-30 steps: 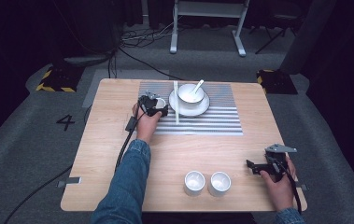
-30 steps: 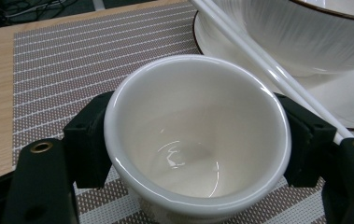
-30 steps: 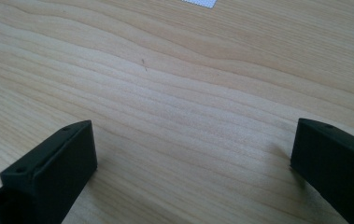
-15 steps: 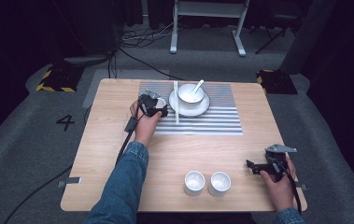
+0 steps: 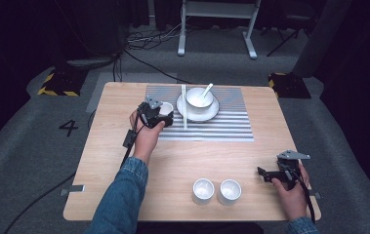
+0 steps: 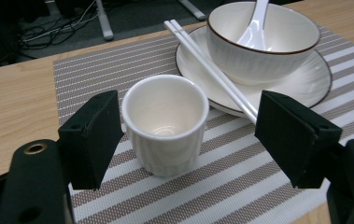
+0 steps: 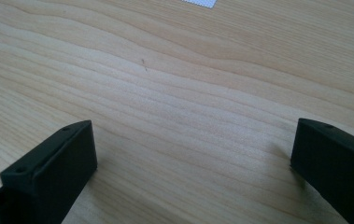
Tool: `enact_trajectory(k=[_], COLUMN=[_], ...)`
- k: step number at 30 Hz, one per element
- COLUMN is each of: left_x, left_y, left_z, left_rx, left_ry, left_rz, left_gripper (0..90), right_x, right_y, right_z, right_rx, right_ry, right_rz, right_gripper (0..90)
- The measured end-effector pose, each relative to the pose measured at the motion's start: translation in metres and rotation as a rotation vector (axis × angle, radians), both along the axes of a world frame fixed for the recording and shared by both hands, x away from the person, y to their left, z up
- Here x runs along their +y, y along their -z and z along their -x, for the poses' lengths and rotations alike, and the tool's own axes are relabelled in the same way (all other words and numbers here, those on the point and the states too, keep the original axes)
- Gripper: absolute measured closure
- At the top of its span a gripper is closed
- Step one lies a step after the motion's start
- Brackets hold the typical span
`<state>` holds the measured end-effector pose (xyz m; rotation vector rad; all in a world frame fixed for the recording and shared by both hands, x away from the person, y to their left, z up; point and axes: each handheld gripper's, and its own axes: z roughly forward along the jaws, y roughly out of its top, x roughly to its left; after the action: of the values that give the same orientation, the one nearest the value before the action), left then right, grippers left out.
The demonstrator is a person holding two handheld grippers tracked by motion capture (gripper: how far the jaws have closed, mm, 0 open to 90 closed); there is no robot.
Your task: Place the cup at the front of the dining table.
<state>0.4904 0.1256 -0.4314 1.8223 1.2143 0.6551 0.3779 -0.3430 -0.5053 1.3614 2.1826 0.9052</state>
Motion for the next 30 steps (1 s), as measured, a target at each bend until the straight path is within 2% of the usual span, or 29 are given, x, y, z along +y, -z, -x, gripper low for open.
enact_trajectory(k=[6,9,12,14,23,24,30], left_x=[0.0,0.001,0.002,0.004,0.011,0.014,0.023], left_y=[-0.01,-0.015,-0.018,-0.021,-0.026,-0.027,-0.029], left_z=[0.019,0.031,0.038,0.048,0.072,0.078,0.095], left_rx=[-0.019,-0.028,-0.027,-0.03,-0.022,-0.018,-0.025], left_ry=[0.031,0.042,0.051,0.056,0.063,0.064,0.061], left_rz=[0.005,-0.008,-0.012,-0.005,-0.001,-0.004,-0.006], left_gripper=[23.2,23.1,23.1,23.0,23.0,23.0,23.0], right_x=[0.0,0.0,0.0,0.0,0.0,0.0,0.0], right_y=[0.0,0.0,0.0,0.0,0.0,0.0,0.0], right_z=[0.0,0.0,0.0,0.0,0.0,0.0,0.0], right_rx=[0.0,0.0,0.0,0.0,0.0,0.0,0.0], right_ry=[0.0,0.0,0.001,0.002,0.002,0.002,0.002], right_rz=[0.0,0.0,0.0,0.001,0.001,0.001,0.0], right_gripper=[0.4,0.4,0.4,0.4,0.4,0.4,0.4])
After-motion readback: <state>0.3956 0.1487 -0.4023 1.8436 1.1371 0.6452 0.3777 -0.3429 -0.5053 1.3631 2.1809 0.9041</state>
